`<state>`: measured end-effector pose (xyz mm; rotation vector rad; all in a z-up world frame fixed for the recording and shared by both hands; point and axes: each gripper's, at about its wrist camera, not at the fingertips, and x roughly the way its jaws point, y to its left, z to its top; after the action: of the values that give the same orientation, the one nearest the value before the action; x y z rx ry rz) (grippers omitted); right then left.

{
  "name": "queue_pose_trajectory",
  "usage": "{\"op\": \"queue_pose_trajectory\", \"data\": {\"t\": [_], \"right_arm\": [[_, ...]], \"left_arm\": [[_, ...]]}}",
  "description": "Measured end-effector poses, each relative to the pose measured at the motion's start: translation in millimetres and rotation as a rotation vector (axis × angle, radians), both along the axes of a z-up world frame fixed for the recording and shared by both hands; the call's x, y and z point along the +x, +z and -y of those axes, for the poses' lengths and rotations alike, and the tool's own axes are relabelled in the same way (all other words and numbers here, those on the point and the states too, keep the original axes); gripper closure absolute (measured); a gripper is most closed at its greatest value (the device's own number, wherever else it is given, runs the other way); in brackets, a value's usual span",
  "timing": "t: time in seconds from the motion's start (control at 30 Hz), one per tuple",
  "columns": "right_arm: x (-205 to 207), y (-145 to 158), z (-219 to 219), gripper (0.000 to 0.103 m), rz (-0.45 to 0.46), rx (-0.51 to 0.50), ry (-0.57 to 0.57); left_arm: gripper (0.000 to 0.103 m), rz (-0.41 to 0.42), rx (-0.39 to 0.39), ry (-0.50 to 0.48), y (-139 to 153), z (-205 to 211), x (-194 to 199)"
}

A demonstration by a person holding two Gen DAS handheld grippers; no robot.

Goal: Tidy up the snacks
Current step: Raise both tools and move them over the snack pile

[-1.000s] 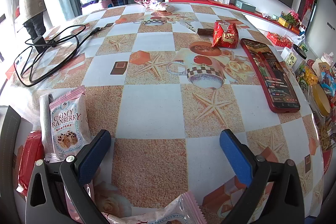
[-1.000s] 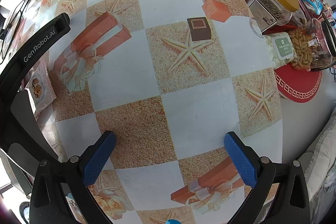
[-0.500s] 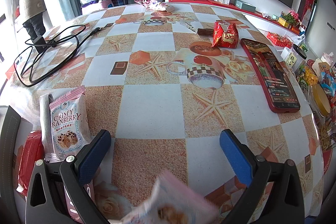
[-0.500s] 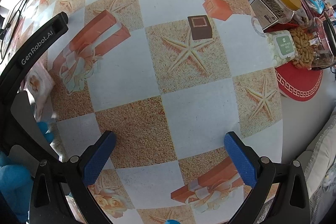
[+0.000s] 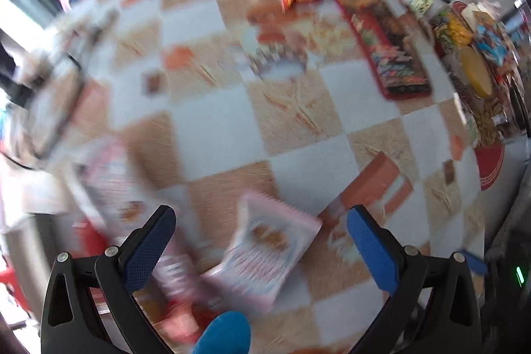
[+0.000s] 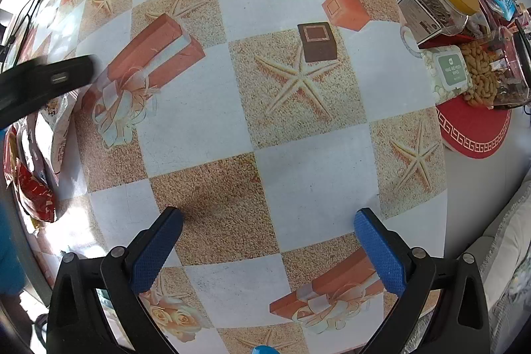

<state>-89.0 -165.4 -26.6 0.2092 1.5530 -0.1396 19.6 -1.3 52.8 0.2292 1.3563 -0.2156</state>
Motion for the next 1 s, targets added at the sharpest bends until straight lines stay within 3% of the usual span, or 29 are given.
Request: {"op": "queue_pose_trajectory", "data": {"t": [0.03, 0.13, 0.23, 0.53, 0.83, 1.0], "right_arm": [[-0.4, 0.0, -0.1, 0.000, 0.003, -0.001, 0.000], [2.1, -1.3, -2.3, 0.000, -0.032, -0.010, 0.012], [2.8, 16.0, -11.9, 0.000, -0.016, -0.002, 0.013], [2.1, 103.0, -78.0, 0.000, 0.165, 0.054, 0.093], [1.8, 121.4, -140.2, 0.000, 0.204, 0.067, 0.218], [8.0, 136.2, -148.9, 0.000, 0.243, 0.097, 0.232]], "left_arm": [[0.000, -0.024, 0.011, -0.008, 16.1, -8.1, -1.5], [0.000, 0.102, 0.123, -0.044, 56.6, -24.1, -13.2], [0.000, 0.144, 0.200, -0.051, 89.6, -51.6, -19.1], [0.000, 0.181, 0.246, 0.101, 167.8, -138.9, -36.3], [0.000, 0.206, 0.243, 0.193, 201.5, -180.2, -48.7], [0.000, 0.207, 0.238, 0.217, 207.6, -193.6, -50.1]]}}
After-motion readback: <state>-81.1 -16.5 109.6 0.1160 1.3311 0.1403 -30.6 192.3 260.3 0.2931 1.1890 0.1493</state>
